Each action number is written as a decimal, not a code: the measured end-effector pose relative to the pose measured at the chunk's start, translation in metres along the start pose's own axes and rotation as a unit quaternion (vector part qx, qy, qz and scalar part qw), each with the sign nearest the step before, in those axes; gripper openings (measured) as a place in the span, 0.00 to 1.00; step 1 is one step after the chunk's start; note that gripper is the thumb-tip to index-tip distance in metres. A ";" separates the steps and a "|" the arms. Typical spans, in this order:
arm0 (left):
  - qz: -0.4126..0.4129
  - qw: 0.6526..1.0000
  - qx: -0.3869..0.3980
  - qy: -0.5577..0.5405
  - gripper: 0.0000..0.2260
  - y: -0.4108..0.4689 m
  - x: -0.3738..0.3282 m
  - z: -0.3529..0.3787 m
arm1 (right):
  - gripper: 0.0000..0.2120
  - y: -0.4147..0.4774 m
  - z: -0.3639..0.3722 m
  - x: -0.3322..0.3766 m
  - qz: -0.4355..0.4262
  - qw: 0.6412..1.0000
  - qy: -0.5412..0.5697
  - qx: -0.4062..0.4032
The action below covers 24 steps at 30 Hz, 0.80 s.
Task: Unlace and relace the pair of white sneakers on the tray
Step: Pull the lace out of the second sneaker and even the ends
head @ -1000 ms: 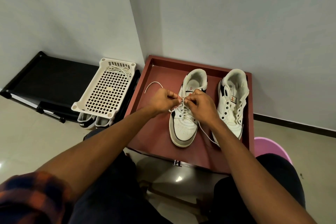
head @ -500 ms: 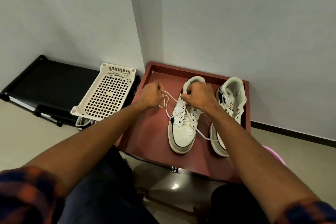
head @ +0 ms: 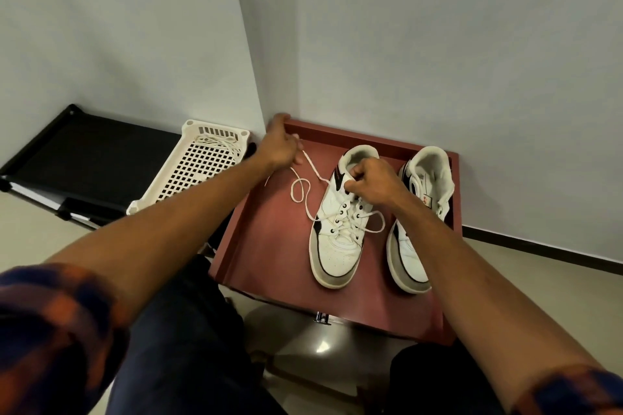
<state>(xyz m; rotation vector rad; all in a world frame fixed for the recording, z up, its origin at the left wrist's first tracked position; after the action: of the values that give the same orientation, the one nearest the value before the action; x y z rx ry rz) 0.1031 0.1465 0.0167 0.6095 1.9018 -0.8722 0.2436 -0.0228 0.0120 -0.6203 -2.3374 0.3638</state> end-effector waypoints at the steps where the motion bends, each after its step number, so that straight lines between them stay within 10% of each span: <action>1: 0.015 0.997 0.044 0.062 0.16 -0.004 0.001 0.014 | 0.05 0.001 0.000 0.000 -0.002 1.000 -0.001 -0.002; 6: 0.077 0.927 0.179 0.320 0.13 -0.037 0.008 0.084 | 0.04 0.002 0.003 0.002 -0.016 0.999 -0.045 0.000; 16: 0.201 0.810 0.097 0.543 0.07 -0.030 -0.013 0.074 | 0.12 0.000 0.011 0.000 -0.037 0.998 -0.060 0.002; 21: -0.025 0.881 -0.111 0.459 0.09 0.001 -0.012 -0.029 | 0.11 0.003 0.010 0.001 -0.033 0.996 -0.078 0.037; 24: -0.062 0.896 -0.086 0.432 0.15 0.007 -0.008 -0.031 | 0.11 0.006 0.011 0.003 -0.035 0.994 -0.095 0.052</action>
<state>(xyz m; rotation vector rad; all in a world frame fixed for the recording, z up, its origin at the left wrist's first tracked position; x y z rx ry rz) 0.0952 0.1747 0.0318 0.8588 2.8077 -0.5165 0.2366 -0.0174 0.0032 -0.4697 -2.4945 0.5279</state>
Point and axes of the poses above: each hand's wrist, its own y-axis towards the middle knuckle, its own z-axis out of the palm, x = y × z, the point moved 8 cm from there along y, towards the middle knuckle, and after that the axes turned 12 degrees about x, right-handed, at the moved point
